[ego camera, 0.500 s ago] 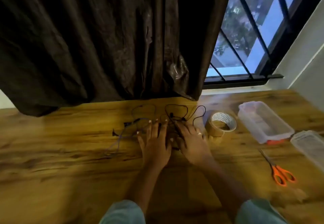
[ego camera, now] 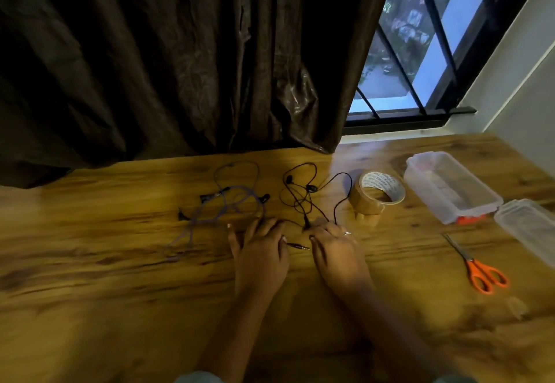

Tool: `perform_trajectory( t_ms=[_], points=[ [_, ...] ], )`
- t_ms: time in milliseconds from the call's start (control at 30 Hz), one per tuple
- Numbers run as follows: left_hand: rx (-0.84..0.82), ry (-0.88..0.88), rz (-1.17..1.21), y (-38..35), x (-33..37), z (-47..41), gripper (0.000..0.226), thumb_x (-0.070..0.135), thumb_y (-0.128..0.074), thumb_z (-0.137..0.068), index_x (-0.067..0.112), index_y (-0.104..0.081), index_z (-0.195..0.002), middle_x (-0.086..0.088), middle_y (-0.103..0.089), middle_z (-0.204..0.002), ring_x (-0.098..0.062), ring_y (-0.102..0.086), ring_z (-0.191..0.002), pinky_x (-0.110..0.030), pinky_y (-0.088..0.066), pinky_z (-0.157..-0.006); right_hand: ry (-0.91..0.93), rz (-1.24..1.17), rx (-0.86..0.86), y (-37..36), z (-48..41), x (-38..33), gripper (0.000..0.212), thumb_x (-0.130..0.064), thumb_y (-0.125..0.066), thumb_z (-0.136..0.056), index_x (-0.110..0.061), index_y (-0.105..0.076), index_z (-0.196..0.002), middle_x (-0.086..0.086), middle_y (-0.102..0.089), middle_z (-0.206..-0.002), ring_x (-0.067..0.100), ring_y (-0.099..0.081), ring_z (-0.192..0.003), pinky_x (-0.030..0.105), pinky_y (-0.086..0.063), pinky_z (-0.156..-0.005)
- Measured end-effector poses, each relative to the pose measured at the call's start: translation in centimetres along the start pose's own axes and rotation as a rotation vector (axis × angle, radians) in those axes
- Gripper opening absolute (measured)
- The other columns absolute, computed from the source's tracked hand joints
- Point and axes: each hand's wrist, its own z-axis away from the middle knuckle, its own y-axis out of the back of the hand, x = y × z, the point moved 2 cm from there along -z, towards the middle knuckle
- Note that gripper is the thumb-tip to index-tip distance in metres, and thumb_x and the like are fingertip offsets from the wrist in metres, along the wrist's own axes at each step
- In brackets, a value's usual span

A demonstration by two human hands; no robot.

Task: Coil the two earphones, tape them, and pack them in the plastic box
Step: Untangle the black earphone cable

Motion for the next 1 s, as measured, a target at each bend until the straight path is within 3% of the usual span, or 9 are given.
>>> perform_trajectory(
  t_ms=[133,267,333,400,467,600,733,867,1000],
  points=[
    [0.102,-0.038,-0.048,0.6,-0.1,1.1,0.04,0.036,-0.039,-0.083,0.026,-0.069,-0.108,0.01,-0.069,-0.112,-0.017,-0.058,-0.115,-0.055,-0.008,-0.108,0.034,0.003,0.012,-0.3,0.6,0.2,0.023,-0.007,-0.055,-0.086,-0.021,-0.066,-0.102,0.001,-0.064,-0.104,0.021,-0.062,-0.087,0.031,-0.048,-0.072],
    [0.221,-0.023,-0.034,1.2,-0.4,1.9,0.042,0.037,-0.048,-0.087,0.017,-0.061,-0.122,-0.003,-0.065,-0.12,-0.024,-0.06,-0.112,-0.051,-0.022,-0.11,0.056,-0.037,0.055,-0.6,0.7,0.2,0.023,-0.014,-0.05,-0.092,-0.023,-0.059,-0.112,0.001,-0.064,-0.101,0.02,-0.063,-0.081,0.027,-0.046,-0.065],
    [0.245,0.071,0.229,2.0,-0.7,2.3,0.042,0.031,-0.056,-0.09,0.017,-0.054,-0.13,-0.005,-0.059,-0.127,-0.026,-0.056,-0.115,-0.044,-0.036,-0.104,0.061,-0.021,0.081,-0.4,1.1,0.2,0.027,-0.014,-0.05,-0.092,-0.023,-0.06,-0.115,0.001,-0.062,-0.101,0.022,-0.064,-0.08,0.027,-0.044,-0.061],
    [0.292,0.168,0.586,3.1,-1.0,2.9,0.039,0.022,-0.06,-0.09,0.019,-0.056,-0.129,-0.001,-0.058,-0.12,-0.014,-0.06,-0.095,-0.024,-0.046,-0.086,0.078,0.02,0.07,-0.4,1.6,0.0,0.026,-0.017,-0.052,-0.091,-0.026,-0.063,-0.113,-0.002,-0.058,-0.1,0.021,-0.061,-0.084,0.027,-0.042,-0.061],
    [0.418,0.234,0.797,3.9,-1.6,3.1,0.026,0.013,-0.061,-0.089,0.018,-0.065,-0.114,0.001,-0.063,-0.104,0.002,-0.056,-0.076,-0.01,-0.045,-0.068,0.089,-0.014,0.076,-0.4,1.9,0.1,0.018,-0.025,-0.056,-0.09,-0.029,-0.066,-0.104,-0.005,-0.055,-0.1,0.019,-0.055,-0.092,0.03,-0.044,-0.071],
    [0.434,0.282,1.119,3.8,-2.3,3.6,0.02,0.007,-0.05,-0.094,0.021,-0.06,-0.086,0.0,-0.066,-0.087,-0.005,-0.064,-0.062,-0.028,-0.054,-0.063,0.045,-0.02,0.073,-0.4,2.0,0.5,0.01,-0.034,-0.054,-0.089,-0.032,-0.064,-0.09,-0.007,-0.048,-0.114,0.018,-0.038,-0.112,0.039,-0.034,-0.093],
    [0.387,0.284,1.305,4.1,-2.2,6.5,0.02,0.006,-0.043,-0.097,0.019,-0.056,-0.092,0.001,-0.06,-0.083,-0.003,-0.044,-0.038,-0.026,-0.042,-0.045,0.094,-0.069,0.226,0.6,4.0,-0.5,0.016,-0.035,-0.045,-0.094,-0.028,-0.059,-0.094,-0.008,-0.051,-0.112,0.016,-0.041,-0.109,0.038,-0.029,-0.092],
    [0.402,0.333,1.316,4.7,-2.1,9.5,0.017,0.014,-0.042,-0.099,0.011,-0.058,-0.099,0.001,-0.057,-0.073,-0.009,-0.041,-0.047,-0.015,-0.027,-0.035,0.149,-0.345,0.381,1.7,7.2,-1.9,0.02,-0.029,-0.038,-0.099,-0.029,-0.045,-0.08,-0.011,-0.052,-0.074,0.016,-0.052,-0.076,0.036,-0.04,-0.074],
    [0.266,0.381,1.369,4.9,-1.4,10.5,0.025,0.026,-0.044,-0.098,0.014,-0.058,-0.081,0.0,-0.049,-0.06,-0.01,-0.036,-0.046,-0.016,-0.02,-0.034,0.167,-0.376,0.353,2.0,8.8,-3.0,0.017,-0.03,-0.037,-0.1,-0.02,-0.048,-0.091,-0.001,-0.055,-0.07,0.018,-0.053,-0.063,0.034,-0.041,-0.056]
  ],
)
